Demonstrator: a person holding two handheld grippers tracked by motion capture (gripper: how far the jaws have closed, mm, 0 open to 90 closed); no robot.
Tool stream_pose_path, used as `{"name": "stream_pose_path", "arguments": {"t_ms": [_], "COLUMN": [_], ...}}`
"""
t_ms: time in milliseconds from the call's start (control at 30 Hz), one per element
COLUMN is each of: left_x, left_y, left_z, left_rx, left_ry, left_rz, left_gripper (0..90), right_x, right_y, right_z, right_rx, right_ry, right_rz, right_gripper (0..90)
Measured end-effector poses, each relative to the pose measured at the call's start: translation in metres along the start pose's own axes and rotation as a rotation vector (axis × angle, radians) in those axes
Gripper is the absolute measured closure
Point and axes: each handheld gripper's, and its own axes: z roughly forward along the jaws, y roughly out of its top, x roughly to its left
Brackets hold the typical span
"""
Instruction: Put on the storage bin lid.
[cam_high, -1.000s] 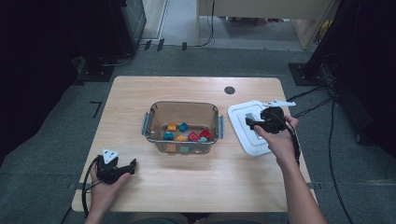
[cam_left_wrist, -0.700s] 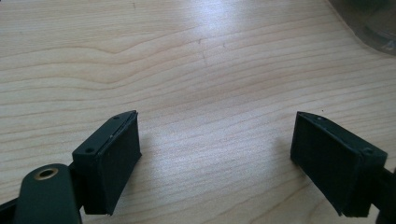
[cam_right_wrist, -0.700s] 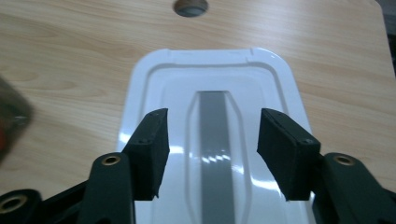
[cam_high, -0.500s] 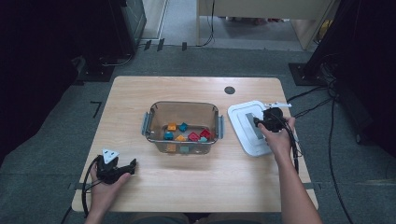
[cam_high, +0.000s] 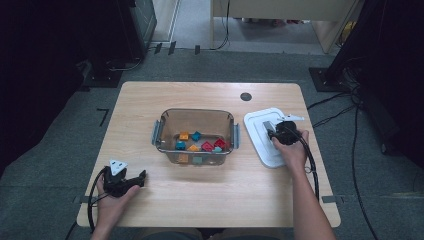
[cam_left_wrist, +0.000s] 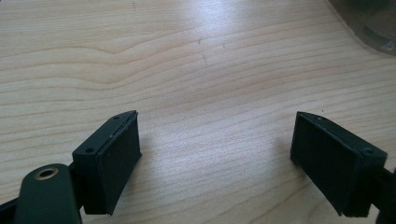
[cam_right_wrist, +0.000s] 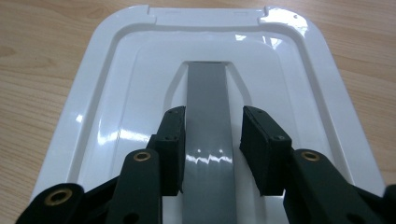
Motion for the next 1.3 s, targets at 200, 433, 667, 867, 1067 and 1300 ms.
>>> {"name": "stream_pose_path", "arguments": {"t_ms": [200, 433, 667, 867, 1067, 1300], "left_x": [0.0, 0.001, 0.001, 0.001, 0.001, 0.0], "left_y": [0.0, 0.0, 0.001, 0.001, 0.001, 0.001], "left_z": [0.0, -0.002, -0.002, -0.001, -0.001, -0.001], "left_rx": [0.002, 0.016, 0.022, 0.019, 0.02, 0.019], "left_ry": [0.0, -0.008, -0.008, -0.006, -0.006, -0.008], "left_rz": [0.002, 0.011, 0.012, 0.008, 0.01, 0.01], "left_gripper": [15.7, 15.7, 15.6, 15.0, 14.7, 14.0], "right_x": [0.004, -0.002, -0.007, -0.008, -0.001, 0.013], "right_y": [-0.002, -0.002, 0.003, 0.012, 0.029, 0.043], "right_z": [-0.003, -0.009, -0.032, -0.05, -0.07, -0.082], "right_rx": [-0.001, 0.03, -0.012, -0.028, -0.064, -0.113], "right_ry": [-0.014, 0.032, 0.085, 0.116, 0.149, 0.219], "right_rz": [-0.015, -0.014, -0.014, -0.034, -0.081, -0.12], "right_gripper": [68.0, 68.3, 68.3, 68.3, 68.3, 68.3]}}
